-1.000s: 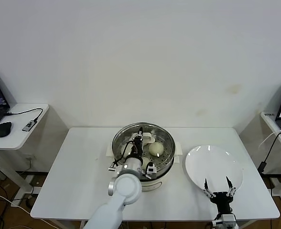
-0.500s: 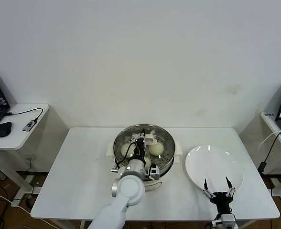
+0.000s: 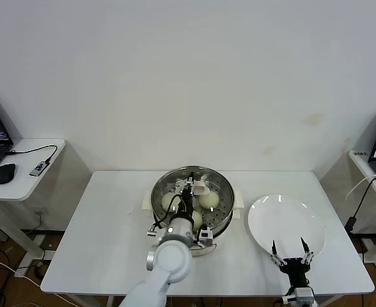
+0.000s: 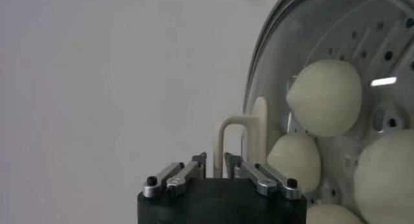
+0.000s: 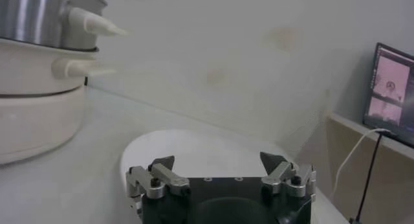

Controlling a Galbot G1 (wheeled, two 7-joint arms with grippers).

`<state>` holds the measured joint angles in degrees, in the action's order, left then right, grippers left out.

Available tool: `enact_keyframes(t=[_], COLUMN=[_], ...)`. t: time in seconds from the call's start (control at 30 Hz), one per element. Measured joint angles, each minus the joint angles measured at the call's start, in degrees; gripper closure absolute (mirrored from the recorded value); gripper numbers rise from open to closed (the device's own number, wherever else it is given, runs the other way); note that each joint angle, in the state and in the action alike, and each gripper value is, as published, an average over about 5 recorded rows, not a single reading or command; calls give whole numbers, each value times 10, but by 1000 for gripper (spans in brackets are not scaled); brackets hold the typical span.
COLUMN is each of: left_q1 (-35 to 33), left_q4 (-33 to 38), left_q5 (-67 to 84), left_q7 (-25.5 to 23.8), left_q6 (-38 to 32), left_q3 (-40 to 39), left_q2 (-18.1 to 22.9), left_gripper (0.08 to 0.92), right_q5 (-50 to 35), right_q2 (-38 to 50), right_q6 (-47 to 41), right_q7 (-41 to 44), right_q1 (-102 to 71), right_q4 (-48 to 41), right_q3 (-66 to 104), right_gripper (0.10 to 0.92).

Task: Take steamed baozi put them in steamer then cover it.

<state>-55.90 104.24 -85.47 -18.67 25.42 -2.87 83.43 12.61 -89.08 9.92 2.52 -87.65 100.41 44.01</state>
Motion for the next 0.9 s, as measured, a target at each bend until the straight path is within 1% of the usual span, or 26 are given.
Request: enact_keyframes(t=[0.27,0.37,0.47,0.57,0.67,0.8,0.9], left_q1=[-49,-81,-125,-178,-233,-302,-350], left_q4=[69,108,152,189,207,198,181], left_q5=[19,40,76,138,229,378,493], left_q7=[15,31,57,97,142,194,224], left_q6=[-6,-15,-29,-50,-89,-169,-224], left_q3=[9,22,44,79,128,198,234], left_q2=[-22,-37,-57,-80,-95,-106,-112], left_gripper=[345,258,197,180,177,177,177], right_q5=[0,-2,-8,-20,-35,-62,-86], right_q2=[1,2,3,7,14,33,55], right_q6=[0,2,6,11,14,14,12], right_q7=[0,0,0,0,3,9,15], right_q1=[-3,-3,-4,-6,-11,-22,-36], right_q4=[1,1,3,7,13,25,35], right_q3=[-2,-3,-6,-11,-17,-31,-42], right_gripper=[203,203,203,203,203,203,203])
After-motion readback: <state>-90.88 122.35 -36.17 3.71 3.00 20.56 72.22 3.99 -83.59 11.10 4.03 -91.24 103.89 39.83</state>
